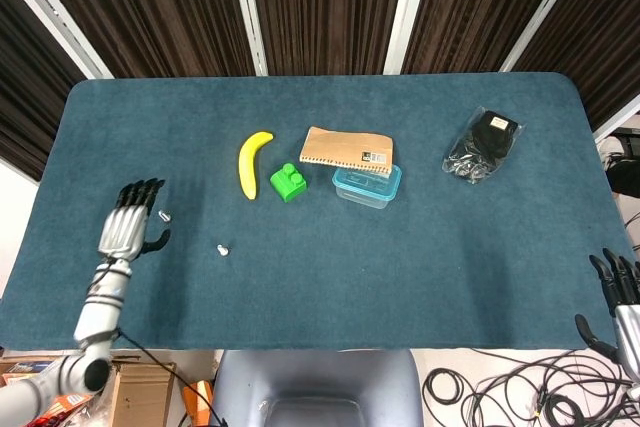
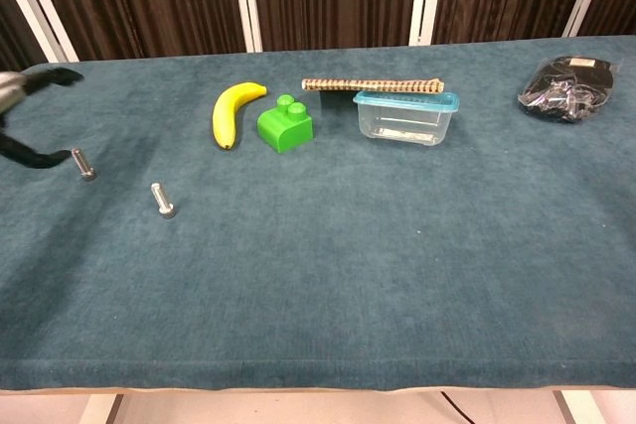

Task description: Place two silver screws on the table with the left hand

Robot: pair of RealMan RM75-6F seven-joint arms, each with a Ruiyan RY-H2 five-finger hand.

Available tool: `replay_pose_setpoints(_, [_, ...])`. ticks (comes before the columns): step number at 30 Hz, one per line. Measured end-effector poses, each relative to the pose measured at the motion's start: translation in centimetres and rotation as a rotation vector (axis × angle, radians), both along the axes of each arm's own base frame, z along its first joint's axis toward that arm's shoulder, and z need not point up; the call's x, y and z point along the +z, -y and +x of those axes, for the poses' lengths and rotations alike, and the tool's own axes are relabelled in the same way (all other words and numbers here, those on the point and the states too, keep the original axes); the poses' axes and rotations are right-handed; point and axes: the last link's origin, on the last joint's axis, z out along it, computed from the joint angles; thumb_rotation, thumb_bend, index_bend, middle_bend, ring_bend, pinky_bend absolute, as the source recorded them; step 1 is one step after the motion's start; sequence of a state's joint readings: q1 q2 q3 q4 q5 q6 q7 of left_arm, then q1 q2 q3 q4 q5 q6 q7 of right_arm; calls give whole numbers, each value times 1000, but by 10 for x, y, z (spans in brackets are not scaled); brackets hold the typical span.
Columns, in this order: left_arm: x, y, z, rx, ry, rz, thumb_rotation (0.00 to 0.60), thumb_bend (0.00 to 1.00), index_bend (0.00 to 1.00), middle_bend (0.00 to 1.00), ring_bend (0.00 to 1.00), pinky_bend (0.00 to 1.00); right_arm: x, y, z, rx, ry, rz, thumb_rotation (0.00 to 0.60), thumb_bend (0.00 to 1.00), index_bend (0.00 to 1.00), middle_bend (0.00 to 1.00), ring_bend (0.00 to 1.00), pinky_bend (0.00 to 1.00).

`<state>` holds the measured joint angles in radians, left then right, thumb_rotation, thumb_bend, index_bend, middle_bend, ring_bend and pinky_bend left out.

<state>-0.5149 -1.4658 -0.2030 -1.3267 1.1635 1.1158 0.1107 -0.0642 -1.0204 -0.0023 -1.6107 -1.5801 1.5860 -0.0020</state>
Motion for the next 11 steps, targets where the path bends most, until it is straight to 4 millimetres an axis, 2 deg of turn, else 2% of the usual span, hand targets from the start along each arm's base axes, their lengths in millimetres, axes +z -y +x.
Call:
replay_pose_setpoints(2, [13,22,-2,-45,-8,6,600,317,11,0,0,0,0,-1,0,2,0,-5,600,290,0,0,0,34])
replay_pose_setpoints(6, [39,80,-19,-121,-11,-1,600,317,0,0,0,0,-3,-1,1,2,-10,-9,600,290,0,0,0,34])
replay_pose_setpoints(9, [50,116,-32,-133,-31,-4,600,317,0,0,0,0,-5,1,0,-9,-20,-9,600,290,0,0,0,34])
replay_pose_setpoints(11, [52,124,-34,-134,-52,6,600,317,0,0,0,0,-6,2,-1,-18,-23,-10,600,289,0,0,0,34])
